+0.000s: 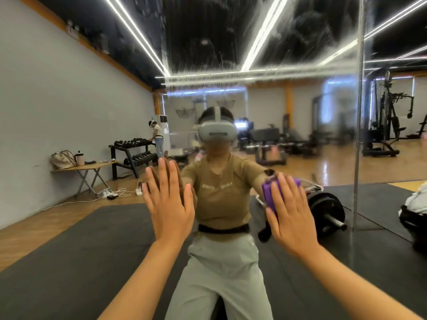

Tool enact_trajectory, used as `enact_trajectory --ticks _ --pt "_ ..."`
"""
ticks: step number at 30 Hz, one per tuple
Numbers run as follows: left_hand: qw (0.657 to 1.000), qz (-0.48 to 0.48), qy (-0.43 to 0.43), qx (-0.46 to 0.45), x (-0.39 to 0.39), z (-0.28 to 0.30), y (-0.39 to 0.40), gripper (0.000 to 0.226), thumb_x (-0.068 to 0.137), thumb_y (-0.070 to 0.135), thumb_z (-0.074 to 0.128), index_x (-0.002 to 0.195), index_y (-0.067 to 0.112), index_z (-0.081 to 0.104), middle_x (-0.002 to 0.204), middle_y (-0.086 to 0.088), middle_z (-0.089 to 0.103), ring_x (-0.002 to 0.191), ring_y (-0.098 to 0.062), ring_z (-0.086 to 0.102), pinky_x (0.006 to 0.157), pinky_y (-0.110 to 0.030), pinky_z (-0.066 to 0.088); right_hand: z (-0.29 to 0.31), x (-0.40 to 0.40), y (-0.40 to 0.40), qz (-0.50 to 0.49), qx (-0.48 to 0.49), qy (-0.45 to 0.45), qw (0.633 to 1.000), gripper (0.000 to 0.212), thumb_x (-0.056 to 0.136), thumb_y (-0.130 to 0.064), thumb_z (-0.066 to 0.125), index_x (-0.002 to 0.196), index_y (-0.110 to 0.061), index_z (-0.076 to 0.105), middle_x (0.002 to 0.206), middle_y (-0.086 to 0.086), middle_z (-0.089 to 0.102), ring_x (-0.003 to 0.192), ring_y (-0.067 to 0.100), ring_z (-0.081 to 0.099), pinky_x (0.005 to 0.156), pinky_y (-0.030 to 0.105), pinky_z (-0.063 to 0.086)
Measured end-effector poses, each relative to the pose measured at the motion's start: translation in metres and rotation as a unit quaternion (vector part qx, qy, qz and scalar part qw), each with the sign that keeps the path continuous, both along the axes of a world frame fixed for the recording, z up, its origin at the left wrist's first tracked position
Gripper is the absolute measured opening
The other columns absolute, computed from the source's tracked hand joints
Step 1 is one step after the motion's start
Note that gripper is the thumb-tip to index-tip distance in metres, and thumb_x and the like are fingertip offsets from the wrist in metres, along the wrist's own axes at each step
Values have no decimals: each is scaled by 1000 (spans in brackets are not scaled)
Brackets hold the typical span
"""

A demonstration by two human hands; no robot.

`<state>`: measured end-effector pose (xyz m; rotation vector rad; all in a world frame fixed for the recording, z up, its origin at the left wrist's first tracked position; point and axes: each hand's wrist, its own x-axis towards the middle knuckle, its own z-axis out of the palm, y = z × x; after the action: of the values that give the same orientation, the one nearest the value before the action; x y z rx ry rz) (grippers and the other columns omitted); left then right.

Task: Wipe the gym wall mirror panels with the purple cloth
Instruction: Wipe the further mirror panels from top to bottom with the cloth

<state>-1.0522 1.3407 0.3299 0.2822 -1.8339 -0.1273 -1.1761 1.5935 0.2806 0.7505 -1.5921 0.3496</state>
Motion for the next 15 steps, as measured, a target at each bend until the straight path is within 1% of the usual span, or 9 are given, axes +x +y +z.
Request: enact_trajectory --ticks 3,5,7,10,13,15 --pt "1000 2 -15 1 2 -1 1 68 103 46 26 162 20 5 170 1 -6 155 -26 -10 125 -51 -3 -58 1 16 -15 16 -20 1000 61 109 -38 29 161 -12 14 170 9 8 156 29 12 127 43 9" --pt "1000 9 -17 0 3 0 2 69 102 47 26 162 20 4 170 0 -6 155 -27 -10 125 -52 -2 -67 1 22 -24 19 -33 999 60 109 -39 27 161 -12 15 170 8 8 156 27 11 127 42 9" --pt "1000 13 -17 -2 3 0 2 70 102 47 26 162 19 4 170 0 -5 156 -29 -8 125 -52 -1 -61 1 23 -20 28 -31 999 59 109 -39 26 161 -13 15 170 7 9 156 26 12 127 43 10" --pt "1000 17 -12 -6 1 -1 2 69 102 48 24 162 20 3 170 1 -7 156 -29 -9 125 -52 -1 -24 4 16 -2 4 -40 999 58 109 -38 26 160 -11 19 169 8 12 155 26 14 127 44 12" --pt "1000 25 -10 -3 -1 -1 5 71 102 47 25 162 18 2 170 -1 -8 155 -31 -9 125 -54 -1 46 8 -5 12 -36 -53 998 60 109 -41 25 158 -7 22 166 13 19 155 29 15 127 43 10" --pt "999 33 -8 4 -3 -1 8 72 102 48 26 162 15 4 170 -4 -5 155 -33 -8 124 -56 0 99 7 -16 16 -37 -37 999 60 109 -42 25 158 -6 25 165 16 24 154 30 17 127 40 5"
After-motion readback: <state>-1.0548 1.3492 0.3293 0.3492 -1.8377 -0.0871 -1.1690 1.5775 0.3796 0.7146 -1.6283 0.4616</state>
